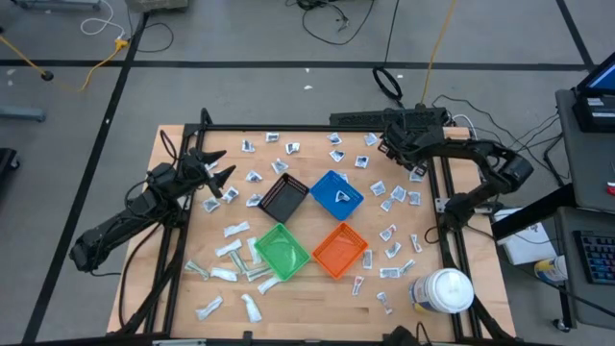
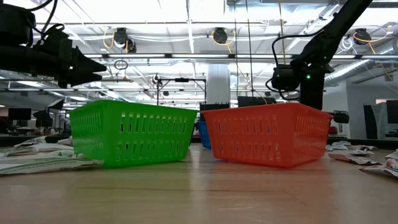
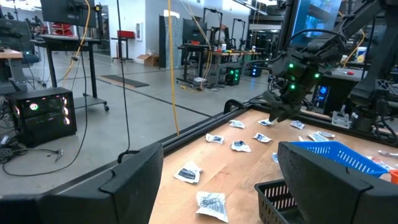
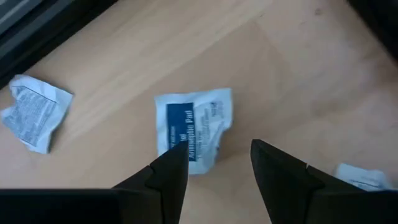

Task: Pick & Place First Aid Supplies
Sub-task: Put the blue alcohol pad into the blue bin

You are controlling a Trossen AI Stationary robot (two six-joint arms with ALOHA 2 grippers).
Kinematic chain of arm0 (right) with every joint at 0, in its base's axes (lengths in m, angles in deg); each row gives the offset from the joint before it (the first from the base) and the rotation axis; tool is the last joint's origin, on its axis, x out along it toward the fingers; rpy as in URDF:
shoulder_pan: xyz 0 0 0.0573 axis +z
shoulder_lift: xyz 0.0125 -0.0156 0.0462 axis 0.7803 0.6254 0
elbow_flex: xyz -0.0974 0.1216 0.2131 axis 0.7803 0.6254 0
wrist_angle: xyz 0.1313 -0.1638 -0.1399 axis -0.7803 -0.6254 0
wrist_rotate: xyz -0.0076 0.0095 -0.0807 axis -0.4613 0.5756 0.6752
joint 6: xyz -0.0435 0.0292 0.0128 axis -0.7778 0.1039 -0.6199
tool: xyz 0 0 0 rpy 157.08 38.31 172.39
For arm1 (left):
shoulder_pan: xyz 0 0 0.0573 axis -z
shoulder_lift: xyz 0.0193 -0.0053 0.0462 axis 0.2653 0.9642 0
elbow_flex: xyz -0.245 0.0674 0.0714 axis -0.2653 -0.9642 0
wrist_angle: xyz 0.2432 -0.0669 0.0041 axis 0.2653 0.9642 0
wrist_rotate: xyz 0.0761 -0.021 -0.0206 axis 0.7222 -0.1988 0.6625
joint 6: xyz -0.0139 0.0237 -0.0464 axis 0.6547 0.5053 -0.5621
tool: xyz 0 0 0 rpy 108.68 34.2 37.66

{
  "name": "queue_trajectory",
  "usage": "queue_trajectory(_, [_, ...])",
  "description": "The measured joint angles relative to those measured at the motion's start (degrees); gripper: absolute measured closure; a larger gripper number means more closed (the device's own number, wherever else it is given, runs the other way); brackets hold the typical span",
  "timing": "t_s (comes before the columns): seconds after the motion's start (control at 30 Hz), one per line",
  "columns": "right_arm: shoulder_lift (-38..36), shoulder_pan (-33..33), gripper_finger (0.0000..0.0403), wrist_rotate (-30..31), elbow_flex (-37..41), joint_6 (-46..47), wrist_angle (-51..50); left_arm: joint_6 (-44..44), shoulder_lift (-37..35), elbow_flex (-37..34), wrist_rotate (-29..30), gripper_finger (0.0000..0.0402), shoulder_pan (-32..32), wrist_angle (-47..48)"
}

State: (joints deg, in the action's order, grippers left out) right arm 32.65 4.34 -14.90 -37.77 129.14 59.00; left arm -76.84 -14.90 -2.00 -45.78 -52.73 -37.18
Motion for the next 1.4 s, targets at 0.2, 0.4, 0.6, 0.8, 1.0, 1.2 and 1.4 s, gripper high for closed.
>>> queue_trajectory(0.2, [1.66, -1.04, 0.0248, -2.81, -0.01, -0.5, 2.3, 0.0, 0.0, 0.0, 0.01, 0.0078, -0.02, 0.0])
queue_trajectory(0.4, [1.75, -1.06, 0.0333, -2.89, -0.02, -1.49, 2.3, 0.0, 0.0, 0.01, 0.19, 0.0078, -0.01, -0.01])
queue_trajectory(0.6, [1.58, -0.61, 0.0395, -3.19, -0.02, -4.87, 2.78, 0.0, 0.0, 0.02, 0.24, 0.0078, -0.02, -0.01])
queue_trajectory(0.8, [-1.68, 0.83, 0.0401, -4.93, -1.54, -12.82, 2.55, 0.0, 0.0, 0.0, 0.26, 0.0078, -0.01, 0.0])
queue_trajectory(1.0, [-5.45, 1.48, 0.0402, -8.9, -5.32, -24.81, -0.81, 0.0, 0.0, 0.0, 0.37, 0.0078, -0.02, 0.01])
queue_trajectory(1.2, [-6.21, 1.48, 0.0402, -13.6, -11.21, -39.76, -9.47, 0.0, 0.0, 0.0, 0.35, 0.0078, -0.02, 0.01])
queue_trajectory(1.4, [-6.21, 1.48, 0.0402, -14.38, -16.89, -51.67, -17.94, 0.0, 0.0, 0.01, 0.35, 0.0078, -0.02, 0.01])
